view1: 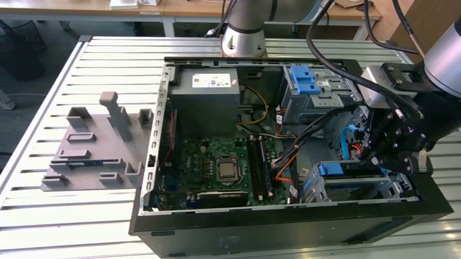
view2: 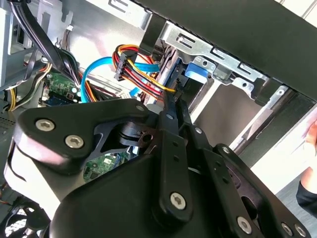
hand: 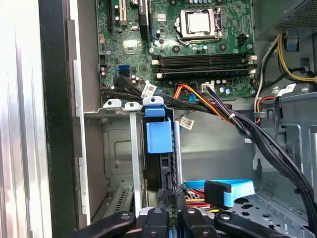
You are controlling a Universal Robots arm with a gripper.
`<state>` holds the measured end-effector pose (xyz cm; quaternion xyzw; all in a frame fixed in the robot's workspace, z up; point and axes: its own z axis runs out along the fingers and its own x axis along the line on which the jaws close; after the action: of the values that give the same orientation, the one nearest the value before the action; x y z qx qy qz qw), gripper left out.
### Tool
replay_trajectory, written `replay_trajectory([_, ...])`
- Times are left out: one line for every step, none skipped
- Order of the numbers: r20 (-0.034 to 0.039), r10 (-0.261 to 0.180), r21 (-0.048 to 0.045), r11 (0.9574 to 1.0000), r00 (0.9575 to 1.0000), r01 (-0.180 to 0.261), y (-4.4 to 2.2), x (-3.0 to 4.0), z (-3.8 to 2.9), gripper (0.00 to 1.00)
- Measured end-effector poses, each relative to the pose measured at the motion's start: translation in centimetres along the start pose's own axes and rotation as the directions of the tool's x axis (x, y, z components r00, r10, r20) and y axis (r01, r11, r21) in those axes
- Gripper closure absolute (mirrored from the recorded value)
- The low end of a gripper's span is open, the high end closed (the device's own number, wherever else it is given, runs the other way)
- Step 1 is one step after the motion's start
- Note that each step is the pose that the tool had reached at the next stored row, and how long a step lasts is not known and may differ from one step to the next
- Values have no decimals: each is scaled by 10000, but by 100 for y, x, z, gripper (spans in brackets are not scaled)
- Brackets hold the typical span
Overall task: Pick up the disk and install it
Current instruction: 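Insert the first disk wire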
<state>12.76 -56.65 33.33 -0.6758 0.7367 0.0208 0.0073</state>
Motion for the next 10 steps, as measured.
replay_trajectory([14, -1, -1, 10000, 10000, 1, -1, -3, 4, 84])
replay_trajectory([15, 0, -2, 10000, 10000, 0, -1, -5, 4, 84])
replay_trajectory([14, 0, -2, 10000, 10000, 0, -1, -6, 3, 84])
replay_trajectory([13, 0, -5, 10000, 10000, 0, -2, -6, 1, 84])
replay_trajectory([10, 0, -8, 10000, 10000, 0, -2, -7, 0, 84])
replay_trajectory([10, 0, -10, 10000, 10000, 0, -2, -7, 0, 84])
replay_trajectory([7, 0, -13, 10000, 10000, 0, -2, -7, 0, 84])
replay_trajectory([6, 1, -17, 10000, 10000, -1, -2, -7, 2, 84])
replay_trajectory([6, 0, -22, 10000, 10000, 0, -3, -7, 6, 84])
replay_trajectory([9, -1, -29, 10000, 10000, 1, -5, -7, 11, 84])
